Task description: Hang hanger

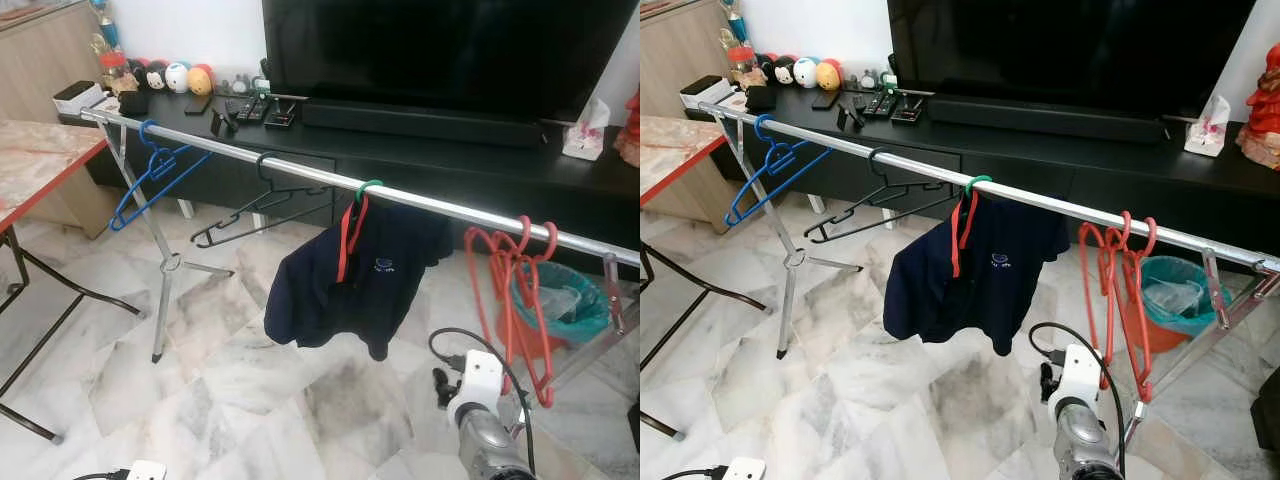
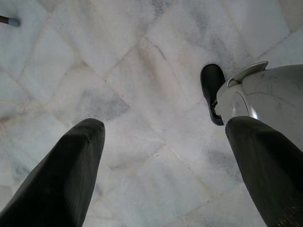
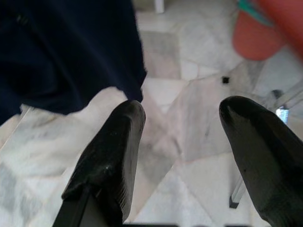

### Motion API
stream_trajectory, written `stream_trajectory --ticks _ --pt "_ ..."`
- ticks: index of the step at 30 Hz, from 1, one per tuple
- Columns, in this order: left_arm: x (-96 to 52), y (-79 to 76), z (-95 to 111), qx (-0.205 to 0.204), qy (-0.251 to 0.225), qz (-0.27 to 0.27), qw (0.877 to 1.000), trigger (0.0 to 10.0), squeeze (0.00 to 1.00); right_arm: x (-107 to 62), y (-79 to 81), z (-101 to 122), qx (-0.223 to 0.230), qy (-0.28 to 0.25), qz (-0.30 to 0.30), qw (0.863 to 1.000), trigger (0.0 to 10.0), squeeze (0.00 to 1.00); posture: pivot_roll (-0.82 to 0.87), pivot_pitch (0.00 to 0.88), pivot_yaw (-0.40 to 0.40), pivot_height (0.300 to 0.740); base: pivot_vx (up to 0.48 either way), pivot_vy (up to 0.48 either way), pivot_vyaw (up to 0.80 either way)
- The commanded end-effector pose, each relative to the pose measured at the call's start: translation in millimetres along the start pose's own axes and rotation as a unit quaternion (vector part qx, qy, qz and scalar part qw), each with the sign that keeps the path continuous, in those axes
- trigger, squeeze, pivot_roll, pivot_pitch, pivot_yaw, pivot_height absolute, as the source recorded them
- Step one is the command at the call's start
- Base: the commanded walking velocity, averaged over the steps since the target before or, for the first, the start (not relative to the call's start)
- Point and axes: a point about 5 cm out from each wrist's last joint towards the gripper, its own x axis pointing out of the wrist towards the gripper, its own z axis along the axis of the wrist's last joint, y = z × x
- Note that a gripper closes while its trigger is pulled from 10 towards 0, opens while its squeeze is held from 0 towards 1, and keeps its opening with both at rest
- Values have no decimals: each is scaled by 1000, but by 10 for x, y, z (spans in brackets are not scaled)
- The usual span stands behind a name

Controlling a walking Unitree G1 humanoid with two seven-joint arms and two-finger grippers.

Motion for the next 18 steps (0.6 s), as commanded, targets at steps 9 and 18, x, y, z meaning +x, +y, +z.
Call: stream_trajectory --ticks 9,18 --pt "-10 42 -29 14 5 2 1000 10000 0 -112 -50 -144 -3 -37 -3 999 10000 0 23 0 31 740 0 0 0" --pt "-9 42 -24 17 4 2 1000 10000 0 -261 -98 -493 -29 12 0 1000 10000 0 9 0 32 740 0 0 0"
